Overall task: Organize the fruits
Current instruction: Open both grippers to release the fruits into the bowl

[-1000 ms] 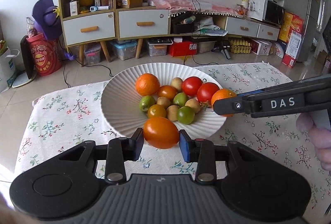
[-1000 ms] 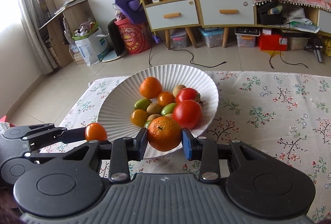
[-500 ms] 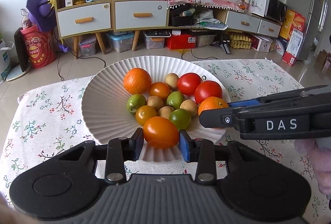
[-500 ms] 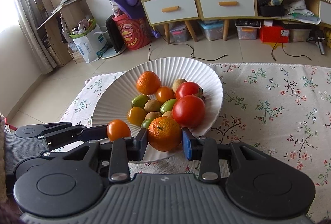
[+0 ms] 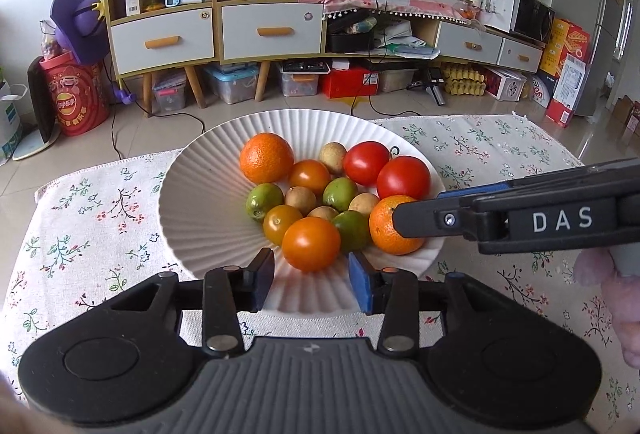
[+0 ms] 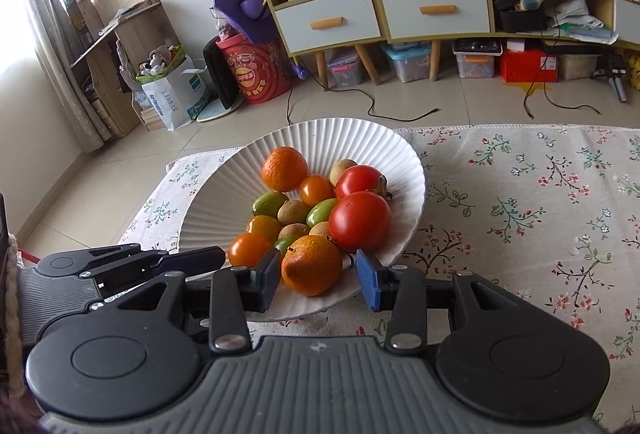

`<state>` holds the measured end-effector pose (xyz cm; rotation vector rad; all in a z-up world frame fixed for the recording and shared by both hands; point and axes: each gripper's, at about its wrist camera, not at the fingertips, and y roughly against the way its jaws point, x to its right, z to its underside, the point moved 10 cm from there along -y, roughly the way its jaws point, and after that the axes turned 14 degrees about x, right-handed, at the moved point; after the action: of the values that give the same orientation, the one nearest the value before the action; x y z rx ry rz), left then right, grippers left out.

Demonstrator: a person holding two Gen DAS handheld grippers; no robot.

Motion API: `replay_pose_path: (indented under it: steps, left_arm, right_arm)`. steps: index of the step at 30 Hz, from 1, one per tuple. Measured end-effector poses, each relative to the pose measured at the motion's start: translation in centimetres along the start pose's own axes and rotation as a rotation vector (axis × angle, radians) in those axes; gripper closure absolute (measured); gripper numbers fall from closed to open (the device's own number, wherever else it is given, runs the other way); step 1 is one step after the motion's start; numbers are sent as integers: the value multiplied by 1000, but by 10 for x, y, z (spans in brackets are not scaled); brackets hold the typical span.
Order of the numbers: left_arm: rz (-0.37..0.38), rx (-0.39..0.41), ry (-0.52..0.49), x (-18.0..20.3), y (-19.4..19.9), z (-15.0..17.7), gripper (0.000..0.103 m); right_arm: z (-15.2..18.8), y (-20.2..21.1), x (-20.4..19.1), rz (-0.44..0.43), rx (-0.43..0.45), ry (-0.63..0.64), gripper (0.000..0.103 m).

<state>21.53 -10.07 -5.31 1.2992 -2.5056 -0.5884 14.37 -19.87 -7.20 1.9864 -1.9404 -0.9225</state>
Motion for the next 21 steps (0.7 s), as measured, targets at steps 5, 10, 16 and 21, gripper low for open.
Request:
replay_pose_path:
  steps: [5, 10, 16, 21]
  left_arm:
    - [-12, -2, 28, -4, 6, -1, 56]
    - [-55, -2, 44, -8, 25, -3, 37]
    - [-131, -33, 120, -8, 49, -1, 16]
    - [-192, -71, 127, -2, 69, 9, 4]
  right_arm:
    - [-4, 3, -1, -2, 9, -7, 61]
    - [-9, 17, -2, 7, 35, -12, 48]
    - [-13, 38, 0, 70, 48, 8, 36]
    - [-10, 58, 5, 123, 62, 2, 27]
